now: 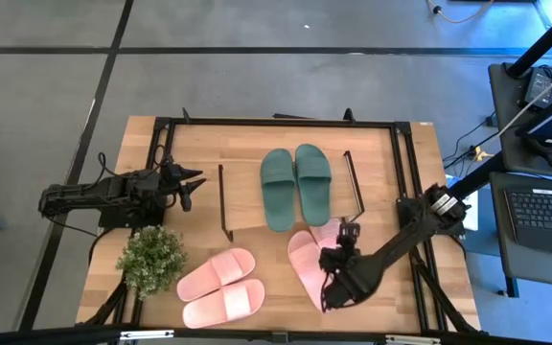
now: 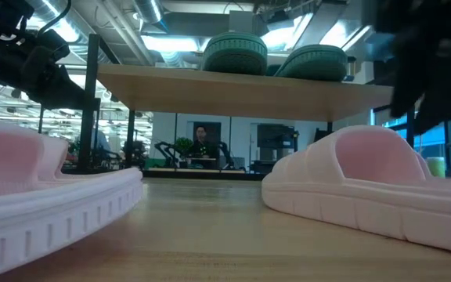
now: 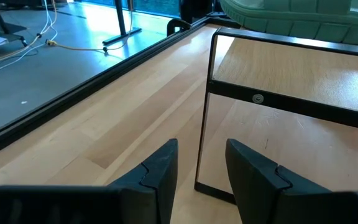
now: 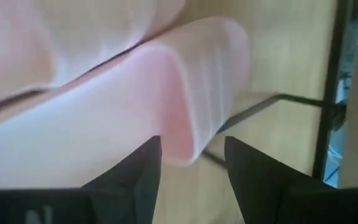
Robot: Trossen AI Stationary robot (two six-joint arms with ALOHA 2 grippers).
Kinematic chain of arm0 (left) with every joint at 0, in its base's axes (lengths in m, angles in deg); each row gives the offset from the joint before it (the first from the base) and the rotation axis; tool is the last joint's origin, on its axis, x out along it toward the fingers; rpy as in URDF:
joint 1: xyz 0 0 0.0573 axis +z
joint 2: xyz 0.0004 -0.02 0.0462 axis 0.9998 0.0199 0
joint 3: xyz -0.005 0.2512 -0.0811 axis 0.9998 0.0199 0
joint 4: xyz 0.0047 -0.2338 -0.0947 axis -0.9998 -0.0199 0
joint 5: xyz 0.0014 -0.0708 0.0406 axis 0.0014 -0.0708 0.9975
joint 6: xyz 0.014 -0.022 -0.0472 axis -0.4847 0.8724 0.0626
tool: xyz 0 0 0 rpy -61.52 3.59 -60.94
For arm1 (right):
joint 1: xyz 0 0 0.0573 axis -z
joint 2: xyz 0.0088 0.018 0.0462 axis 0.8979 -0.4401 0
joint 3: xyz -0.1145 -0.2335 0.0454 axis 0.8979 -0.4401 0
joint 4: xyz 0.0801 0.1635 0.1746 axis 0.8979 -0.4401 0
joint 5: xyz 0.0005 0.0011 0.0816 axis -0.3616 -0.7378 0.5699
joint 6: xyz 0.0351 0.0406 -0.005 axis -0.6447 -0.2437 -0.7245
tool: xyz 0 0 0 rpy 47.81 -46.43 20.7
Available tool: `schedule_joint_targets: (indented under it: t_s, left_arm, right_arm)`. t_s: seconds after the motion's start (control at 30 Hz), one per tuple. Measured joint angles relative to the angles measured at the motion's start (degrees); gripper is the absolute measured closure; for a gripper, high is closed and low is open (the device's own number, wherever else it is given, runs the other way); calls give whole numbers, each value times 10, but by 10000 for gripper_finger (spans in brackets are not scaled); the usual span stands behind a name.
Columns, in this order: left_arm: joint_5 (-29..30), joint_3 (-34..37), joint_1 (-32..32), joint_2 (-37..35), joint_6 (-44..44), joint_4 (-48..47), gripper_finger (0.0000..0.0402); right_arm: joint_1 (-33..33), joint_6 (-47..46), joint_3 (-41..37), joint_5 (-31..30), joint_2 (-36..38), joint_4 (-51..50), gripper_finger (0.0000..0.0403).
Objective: Pick and place slides into the shelf
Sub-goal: Put the pink slide under the shelf
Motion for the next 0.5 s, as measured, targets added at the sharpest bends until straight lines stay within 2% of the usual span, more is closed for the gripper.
schedule_joint_targets:
  t_s: [0.1, 0.23, 0.37, 0.5]
  left_arm:
    - [0, 0, 0, 0, 0, 0, 274]
    - [0, 0, 0, 0, 0, 0, 274]
    - [0, 0, 0, 0, 0, 0, 274]
    - [0, 0, 0, 0, 1, 0, 274]
  right_arm:
    - [-25, 0, 28, 52, 0, -18, 226]
    - [-60, -15, 52, 75, 0, -14, 226]
    - [-86, -2, 54, 123, 0, 33, 226]
    - [-95, 18, 44, 136, 0, 100, 226]
